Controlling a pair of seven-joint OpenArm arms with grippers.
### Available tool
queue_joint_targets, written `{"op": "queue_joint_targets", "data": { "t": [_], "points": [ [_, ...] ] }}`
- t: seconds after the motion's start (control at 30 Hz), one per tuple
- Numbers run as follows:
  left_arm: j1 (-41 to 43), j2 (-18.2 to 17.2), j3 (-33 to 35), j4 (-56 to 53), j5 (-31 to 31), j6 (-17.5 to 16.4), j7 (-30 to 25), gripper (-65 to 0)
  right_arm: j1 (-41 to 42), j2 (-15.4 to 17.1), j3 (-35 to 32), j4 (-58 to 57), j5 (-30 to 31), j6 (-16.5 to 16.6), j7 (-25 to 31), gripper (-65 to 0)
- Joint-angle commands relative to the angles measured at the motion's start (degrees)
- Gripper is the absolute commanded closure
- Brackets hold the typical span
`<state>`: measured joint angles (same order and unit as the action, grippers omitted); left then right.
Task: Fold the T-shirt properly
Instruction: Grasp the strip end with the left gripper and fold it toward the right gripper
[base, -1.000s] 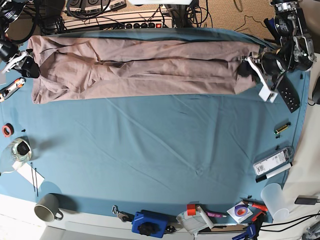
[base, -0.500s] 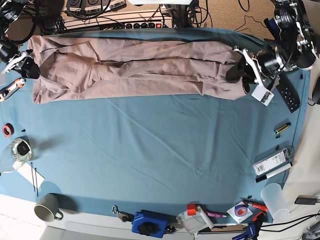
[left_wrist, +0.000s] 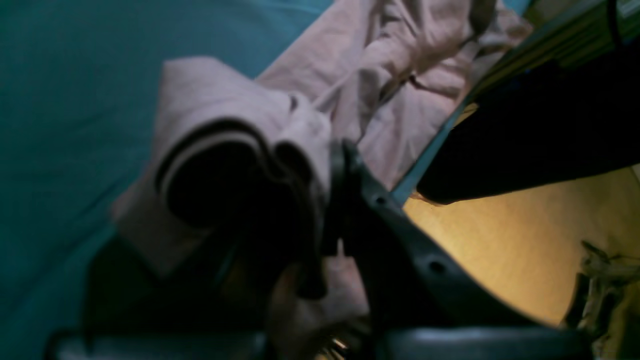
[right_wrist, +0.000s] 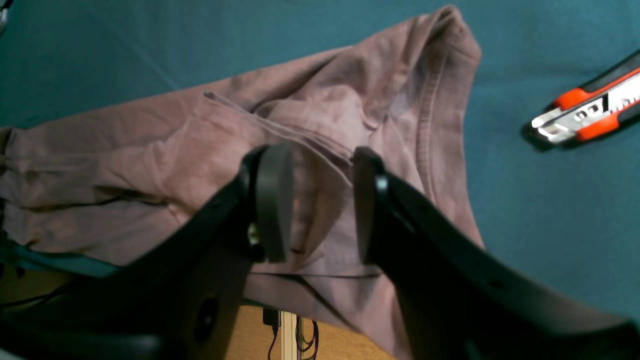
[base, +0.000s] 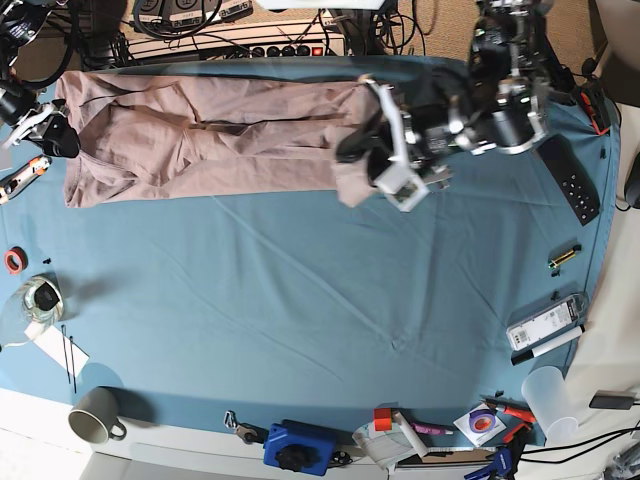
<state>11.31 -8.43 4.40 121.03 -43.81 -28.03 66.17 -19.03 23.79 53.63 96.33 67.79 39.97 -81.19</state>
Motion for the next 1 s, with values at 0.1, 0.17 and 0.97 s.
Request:
{"op": "queue_joint_targets", "data": {
  "t": [0.1,0.17,0.97],
  "points": [
    [-4.0,3.7,7.2,-3.0,3.4,-0.1,-2.8,0.0,0.1,1.4,0.7,0.9,1.4,0.0,1.2,-20.8],
    [-5.2,5.7,10.0,-4.9,5.3,-0.1,-3.1,0.0,0.1,1.4,0.7,0.9,1.4,0.0,1.2,-20.8],
    [-8.6,15.7,20.5,-12.9,25.1,13.1,-8.2,-35.0,0.1,1.4,0.7,0.9,1.4,0.0,1.2,-20.8]
  ]
}}
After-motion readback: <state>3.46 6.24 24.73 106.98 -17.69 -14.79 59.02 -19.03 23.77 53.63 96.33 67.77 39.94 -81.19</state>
